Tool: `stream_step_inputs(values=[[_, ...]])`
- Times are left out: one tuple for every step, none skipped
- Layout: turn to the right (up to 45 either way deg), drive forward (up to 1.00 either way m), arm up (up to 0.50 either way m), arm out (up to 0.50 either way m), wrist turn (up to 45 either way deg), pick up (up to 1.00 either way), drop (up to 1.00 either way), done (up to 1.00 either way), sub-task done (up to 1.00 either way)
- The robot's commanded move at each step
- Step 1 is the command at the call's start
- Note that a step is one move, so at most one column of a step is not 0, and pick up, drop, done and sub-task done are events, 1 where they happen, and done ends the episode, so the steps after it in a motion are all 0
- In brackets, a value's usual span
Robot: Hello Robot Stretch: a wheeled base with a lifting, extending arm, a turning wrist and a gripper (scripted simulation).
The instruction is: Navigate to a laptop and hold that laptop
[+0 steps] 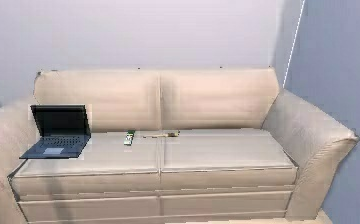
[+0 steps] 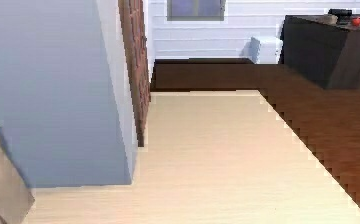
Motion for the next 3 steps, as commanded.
stream_step_inputs(values=[[-6.0,0.0,0.0,0.0,0.0,0.0,0.0,0.0,0.0],[0.0,0.5,0.0,0.0,0.0,0.0,0.0,0.0,0.0],[-45.0,0.0,0.0,0.0,0.0,0.0,0.0,0.0,0.0]])
